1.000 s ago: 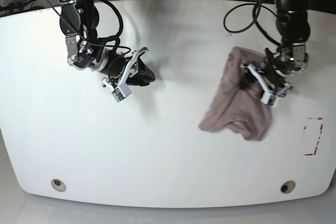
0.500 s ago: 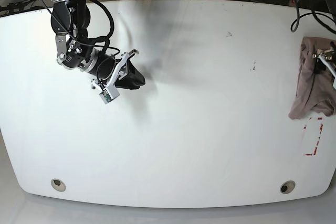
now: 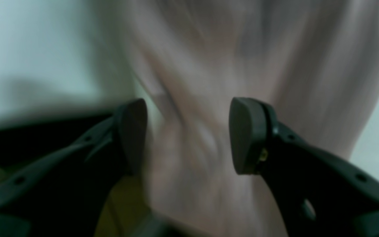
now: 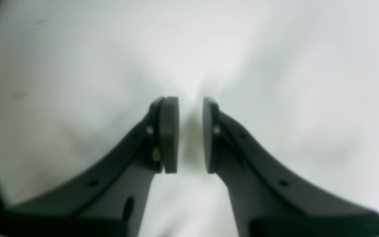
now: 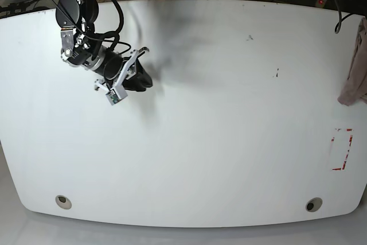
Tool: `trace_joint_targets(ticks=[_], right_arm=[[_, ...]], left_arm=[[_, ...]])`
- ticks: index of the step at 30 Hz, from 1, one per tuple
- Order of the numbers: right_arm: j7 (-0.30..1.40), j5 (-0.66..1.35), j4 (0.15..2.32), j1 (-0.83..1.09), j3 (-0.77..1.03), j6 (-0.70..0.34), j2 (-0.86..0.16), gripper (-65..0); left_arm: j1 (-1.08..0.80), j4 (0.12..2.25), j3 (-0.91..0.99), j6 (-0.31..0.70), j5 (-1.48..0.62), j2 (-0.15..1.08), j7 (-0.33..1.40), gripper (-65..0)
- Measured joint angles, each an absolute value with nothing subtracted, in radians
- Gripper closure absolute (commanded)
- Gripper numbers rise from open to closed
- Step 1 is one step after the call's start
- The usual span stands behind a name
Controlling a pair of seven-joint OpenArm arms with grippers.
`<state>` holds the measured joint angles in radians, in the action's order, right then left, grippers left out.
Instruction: Fold the T-shirt properly
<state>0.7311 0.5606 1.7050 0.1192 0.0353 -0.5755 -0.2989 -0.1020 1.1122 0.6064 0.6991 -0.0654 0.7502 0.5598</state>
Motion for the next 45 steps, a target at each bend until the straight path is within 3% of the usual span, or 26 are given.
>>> trace_joint_targets(ticks=[4,9,16,20,24,37,45], right_arm=[[0.583,0.350,1.732,0.152,0.091,-0.566,-0.277,-12.2],[0.385,0.043,1.711,0.165,0.197,-0.580,-0.171,-12.2],[0.046,-0.183,1.614,0.182,0.348,-0.569,-0.094,-12.2],[-0.025,-0.181,1.580,0.234,0.406,-0.576,-0.088,-12.2],[-0.042,-0.170,1.584,0.315,0.449,-0.573,-0.094,-12.7],[-0.048,0.155,1.649,0.700,0.491,-0.571,-0.171,-12.4],[-0.054,0.268,1.697,0.970,0.487,-0.570,-0.192,-12.4]], left_arm=[[-0.080,1.271,0.610,0.694,-0.079,0.665,0.469,-36.1],[-0.099,1.346,0.575,0.686,-0.062,0.467,0.297,-36.0],[-0.096,1.381,0.365,0.493,-0.070,0.326,-0.004,-36.0],[-0.171,1.394,0.279,0.425,-0.071,0.282,-0.123,-36.0],[-0.287,1.455,0.234,0.379,-0.066,0.241,-0.135,-36.0],[-0.796,1.897,0.232,0.304,-0.072,0.114,0.108,-35.8],[-1.087,1.945,0.231,0.306,-0.072,0.049,0.108,-35.8]])
